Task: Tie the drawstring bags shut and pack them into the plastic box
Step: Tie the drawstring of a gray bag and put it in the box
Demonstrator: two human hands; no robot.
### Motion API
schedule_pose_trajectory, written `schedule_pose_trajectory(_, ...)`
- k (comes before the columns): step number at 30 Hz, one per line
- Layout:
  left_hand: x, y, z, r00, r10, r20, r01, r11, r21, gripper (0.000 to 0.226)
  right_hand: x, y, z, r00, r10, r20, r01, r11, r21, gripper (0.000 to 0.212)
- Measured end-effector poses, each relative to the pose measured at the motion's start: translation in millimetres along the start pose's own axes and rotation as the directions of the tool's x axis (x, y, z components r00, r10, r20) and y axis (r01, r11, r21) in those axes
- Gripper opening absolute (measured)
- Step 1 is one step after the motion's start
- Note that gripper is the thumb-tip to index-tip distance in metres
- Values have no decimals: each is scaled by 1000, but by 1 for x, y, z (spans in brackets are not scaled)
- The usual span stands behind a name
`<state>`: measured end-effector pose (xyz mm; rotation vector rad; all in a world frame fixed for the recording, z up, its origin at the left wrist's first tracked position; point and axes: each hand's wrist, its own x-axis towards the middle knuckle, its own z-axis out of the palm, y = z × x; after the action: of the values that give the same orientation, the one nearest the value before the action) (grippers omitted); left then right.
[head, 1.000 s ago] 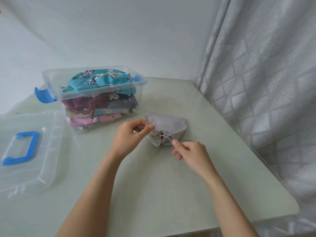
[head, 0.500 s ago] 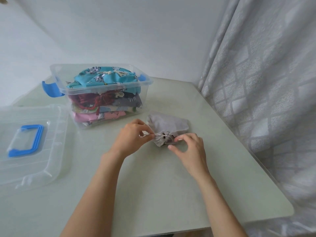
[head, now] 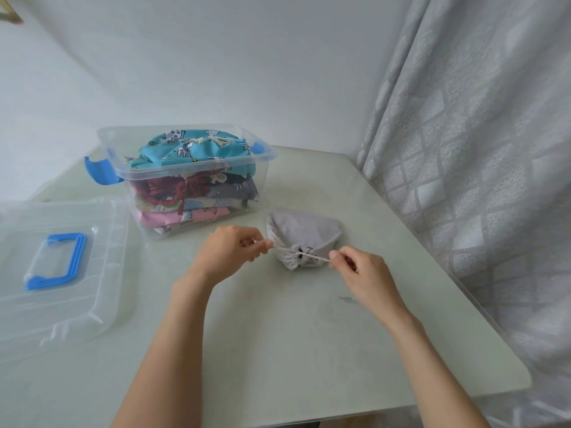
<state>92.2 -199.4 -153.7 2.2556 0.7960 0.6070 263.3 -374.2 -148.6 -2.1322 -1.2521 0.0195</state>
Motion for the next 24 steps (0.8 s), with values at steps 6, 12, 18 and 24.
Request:
schedule_pose_trajectory(6, 2, 1, 7, 996, 46, 81, -48, 999, 23, 22, 3, -24, -11, 982, 46, 185, -173, 625, 761, 20)
schedule_pose_trajectory(12, -4, -5, -3, 991, 125, 49, -132, 968, 215, 18, 23, -45, 16, 987, 4, 159, -131, 583, 802, 18)
schedule_pose_trajectory(18, -41, -27, -58, 991, -122, -45, 121, 992, -25, 5, 35, -40, 29, 994, -48, 103, -22, 814, 581, 15)
schedule_pose_trajectory(24, -41, -15, -46, 990, 6, -141, 7, 996, 89, 10, 37, -44, 25, 990, -84, 115, 7, 835, 550, 20)
